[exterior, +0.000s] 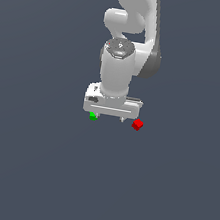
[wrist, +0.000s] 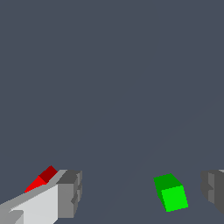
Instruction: Stack the red cube on top of the green cube.
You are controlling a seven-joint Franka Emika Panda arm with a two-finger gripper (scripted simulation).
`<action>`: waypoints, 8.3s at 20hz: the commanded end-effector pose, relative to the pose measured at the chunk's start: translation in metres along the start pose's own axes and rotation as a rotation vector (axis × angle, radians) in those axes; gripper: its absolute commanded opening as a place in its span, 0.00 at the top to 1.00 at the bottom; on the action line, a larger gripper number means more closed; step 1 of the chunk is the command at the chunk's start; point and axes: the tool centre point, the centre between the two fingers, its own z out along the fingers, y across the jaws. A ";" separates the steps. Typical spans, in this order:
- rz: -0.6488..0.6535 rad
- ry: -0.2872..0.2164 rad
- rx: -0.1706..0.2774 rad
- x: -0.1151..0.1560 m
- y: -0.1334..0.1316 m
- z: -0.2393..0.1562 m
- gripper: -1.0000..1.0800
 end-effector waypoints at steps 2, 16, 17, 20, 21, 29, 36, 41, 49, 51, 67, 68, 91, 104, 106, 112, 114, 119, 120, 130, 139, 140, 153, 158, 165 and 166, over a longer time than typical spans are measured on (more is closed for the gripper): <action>0.001 0.000 0.000 0.000 0.000 0.000 0.04; 0.116 -0.001 -0.003 -0.023 -0.017 0.016 0.04; 0.131 -0.001 -0.003 -0.026 -0.020 0.019 0.04; 0.183 -0.001 -0.005 -0.036 -0.029 0.026 0.04; 0.202 -0.001 -0.005 -0.039 -0.032 0.029 0.04; 0.350 -0.002 -0.009 -0.063 -0.061 0.050 0.04; 0.475 -0.002 -0.013 -0.080 -0.088 0.068 0.04; 0.563 -0.003 -0.015 -0.089 -0.108 0.081 0.04; 0.681 -0.004 -0.019 -0.097 -0.137 0.099 0.04; 0.702 -0.004 -0.019 -0.098 -0.142 0.102 0.04; 0.750 -0.004 -0.020 -0.099 -0.154 0.109 0.04; 0.751 -0.004 -0.020 -0.099 -0.155 0.109 0.04; 0.750 -0.005 -0.020 -0.099 -0.153 0.159 1.00; 0.749 -0.004 -0.020 -0.099 -0.154 0.149 1.00; 0.749 -0.004 -0.020 -0.100 -0.154 0.142 1.00; 0.750 -0.005 -0.020 -0.100 -0.154 0.107 1.00; 0.750 -0.005 -0.020 -0.100 -0.154 0.093 1.00; 0.750 -0.005 -0.020 -0.099 -0.155 0.068 1.00; 0.750 -0.004 -0.020 -0.099 -0.155 0.065 1.00; 0.750 -0.004 -0.020 -0.098 -0.155 0.059 1.00; 0.750 -0.004 -0.020 -0.100 -0.133 0.063 1.00; 0.750 -0.004 -0.020 -0.101 -0.127 0.064 1.00; 0.750 -0.004 -0.021 -0.109 -0.005 0.092 1.00; 0.750 -0.004 -0.021 -0.111 0.041 0.103 1.00; 0.750 -0.004 -0.021 -0.111 0.081 0.112 1.00; 0.750 -0.004 -0.021 -0.111 0.085 0.113 1.00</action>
